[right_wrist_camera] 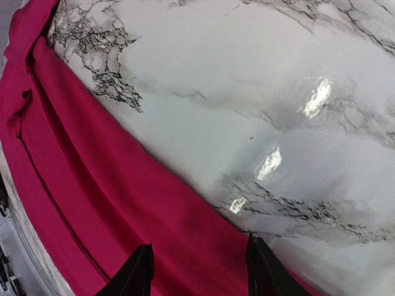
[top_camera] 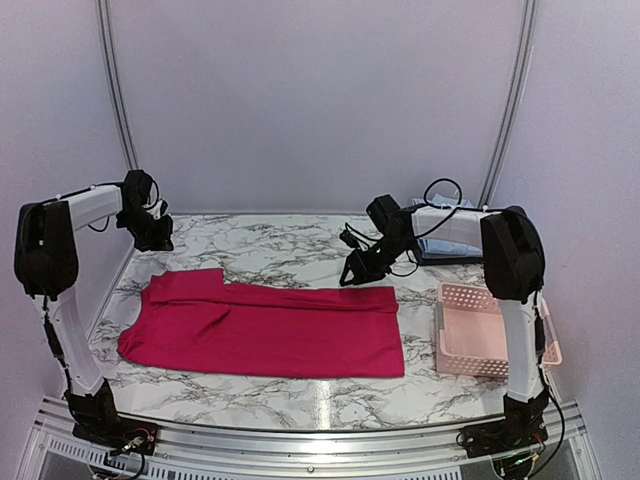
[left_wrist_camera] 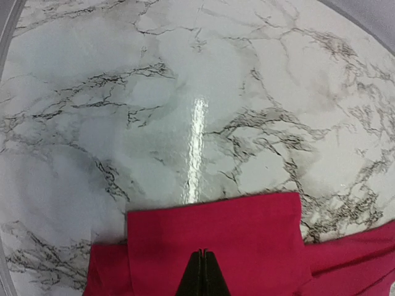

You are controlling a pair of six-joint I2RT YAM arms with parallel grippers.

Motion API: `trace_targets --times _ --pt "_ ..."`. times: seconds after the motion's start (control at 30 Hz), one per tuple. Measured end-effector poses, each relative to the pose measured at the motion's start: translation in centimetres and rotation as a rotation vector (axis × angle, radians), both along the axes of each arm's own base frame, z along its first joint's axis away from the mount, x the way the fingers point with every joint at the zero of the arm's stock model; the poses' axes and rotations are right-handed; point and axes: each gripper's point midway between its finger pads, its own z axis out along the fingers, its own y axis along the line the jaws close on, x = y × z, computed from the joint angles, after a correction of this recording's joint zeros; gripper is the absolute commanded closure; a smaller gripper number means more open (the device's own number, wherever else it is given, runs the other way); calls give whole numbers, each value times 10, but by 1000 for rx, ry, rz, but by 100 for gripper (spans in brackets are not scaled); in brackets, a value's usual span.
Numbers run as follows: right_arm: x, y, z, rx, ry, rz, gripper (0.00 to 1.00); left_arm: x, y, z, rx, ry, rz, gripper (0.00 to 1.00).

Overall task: Fold and stack the mixed laundry pile
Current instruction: Smooth out the rectangle-folded T-shirt at the center of the board.

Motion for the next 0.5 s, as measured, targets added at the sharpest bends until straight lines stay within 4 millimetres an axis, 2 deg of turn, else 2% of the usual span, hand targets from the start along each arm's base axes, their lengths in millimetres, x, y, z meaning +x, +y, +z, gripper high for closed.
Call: trace_targets --times 0.1,0.2,0.27,0.4,0.5 --pt "2 10 6 45 -1 -5 53 -17 -1 29 -3 -48 8 83" --pt "2 26 15 95 -5 -7 53 -24 3 35 11 -55 35 81" --pt "5 43 27 135 -20 3 53 -22 6 27 27 -39 53 75" --pt "9 83 58 220 -85 42 53 -16 17 -7 70 35 109 69" --pt "5 96 66 247 -94 57 53 -13 23 -32 100 86 128 69"
